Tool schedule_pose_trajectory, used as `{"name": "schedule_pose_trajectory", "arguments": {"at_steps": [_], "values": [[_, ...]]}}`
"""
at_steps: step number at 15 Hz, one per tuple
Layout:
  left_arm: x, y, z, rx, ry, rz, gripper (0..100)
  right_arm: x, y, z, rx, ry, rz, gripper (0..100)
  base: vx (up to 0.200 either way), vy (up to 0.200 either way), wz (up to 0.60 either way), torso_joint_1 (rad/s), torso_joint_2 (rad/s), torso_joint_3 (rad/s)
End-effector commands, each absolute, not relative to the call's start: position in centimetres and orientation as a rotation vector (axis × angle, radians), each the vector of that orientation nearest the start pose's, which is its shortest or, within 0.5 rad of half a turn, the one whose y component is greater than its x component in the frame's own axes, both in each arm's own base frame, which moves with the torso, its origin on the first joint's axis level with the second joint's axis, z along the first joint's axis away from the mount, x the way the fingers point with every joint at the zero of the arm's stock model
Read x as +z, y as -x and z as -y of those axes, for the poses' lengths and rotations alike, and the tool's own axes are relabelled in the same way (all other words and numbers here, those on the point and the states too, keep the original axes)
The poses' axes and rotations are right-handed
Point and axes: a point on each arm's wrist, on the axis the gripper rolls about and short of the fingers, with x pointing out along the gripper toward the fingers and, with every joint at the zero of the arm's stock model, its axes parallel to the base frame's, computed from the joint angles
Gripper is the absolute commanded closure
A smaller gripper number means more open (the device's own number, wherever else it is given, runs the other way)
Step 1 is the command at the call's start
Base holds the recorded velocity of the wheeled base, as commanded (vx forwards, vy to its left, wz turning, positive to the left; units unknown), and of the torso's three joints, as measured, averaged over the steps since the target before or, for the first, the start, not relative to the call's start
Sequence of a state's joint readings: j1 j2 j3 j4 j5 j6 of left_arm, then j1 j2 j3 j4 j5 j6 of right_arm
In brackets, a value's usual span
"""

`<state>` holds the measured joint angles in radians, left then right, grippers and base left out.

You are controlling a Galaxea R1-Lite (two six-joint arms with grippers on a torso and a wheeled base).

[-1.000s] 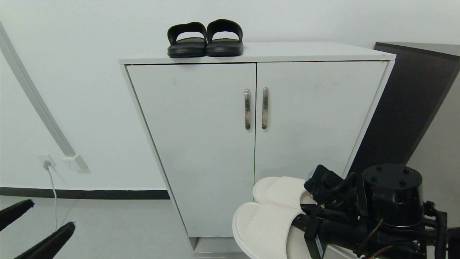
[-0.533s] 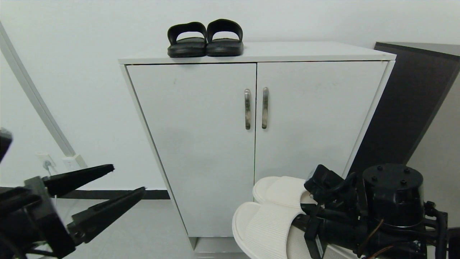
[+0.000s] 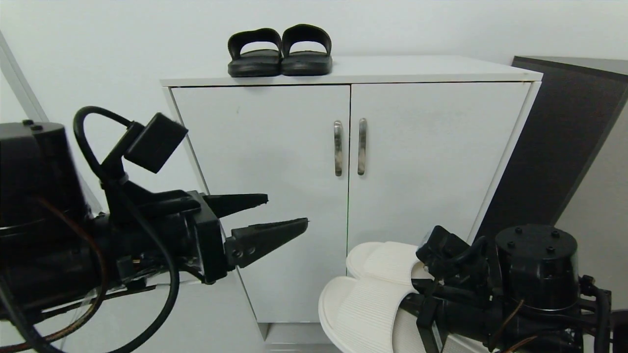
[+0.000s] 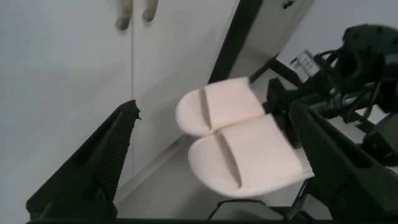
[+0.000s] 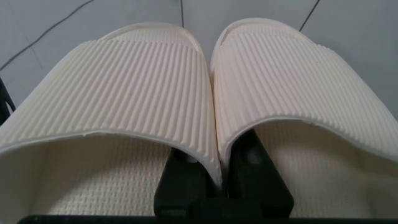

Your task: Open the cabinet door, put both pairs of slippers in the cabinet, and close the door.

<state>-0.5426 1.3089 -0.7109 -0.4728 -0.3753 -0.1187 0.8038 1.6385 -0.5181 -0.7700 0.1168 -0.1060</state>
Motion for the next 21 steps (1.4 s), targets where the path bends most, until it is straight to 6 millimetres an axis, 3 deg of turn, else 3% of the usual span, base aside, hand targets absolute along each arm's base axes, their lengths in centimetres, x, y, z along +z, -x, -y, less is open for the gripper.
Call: {"name": "schedule_pose_trajectory", "arguments": {"at_steps": [1, 6, 12, 18, 21], "values": [[24.1, -19.1, 12.8, -0.919, 0.099, -0.203, 0, 13.7, -17.9, -19.1, 0.933, 0.224, -0.305, 100, 0.0, 0.0, 0.0, 0.0, 0.0, 0.0], [25.7, -21.6, 15.3, -1.031, 0.175, -0.211, 0, 13.4, -18.0, -19.1, 0.929, 0.221, -0.317, 100, 0.0, 0.0, 0.0, 0.0, 0.0, 0.0], [27.1, -24.6, 20.8, -1.127, 0.203, -0.19, 0, 13.4, -18.1, -18.7, 0.918, 0.217, -0.319, 100, 0.0, 0.0, 0.0, 0.0, 0.0, 0.0], [26.7, -27.8, 22.6, -1.134, 0.262, -0.193, 0, 13.4, -18.1, -18.7, 0.917, 0.218, -0.318, 100, 0.0, 0.0, 0.0, 0.0, 0.0, 0.0], [26.7, -28.2, 22.8, -1.088, 0.263, -0.178, 0, 13.2, -18.1, -18.7, 0.917, 0.222, -0.325, 100, 0.0, 0.0, 0.0, 0.0, 0.0, 0.0]]}}
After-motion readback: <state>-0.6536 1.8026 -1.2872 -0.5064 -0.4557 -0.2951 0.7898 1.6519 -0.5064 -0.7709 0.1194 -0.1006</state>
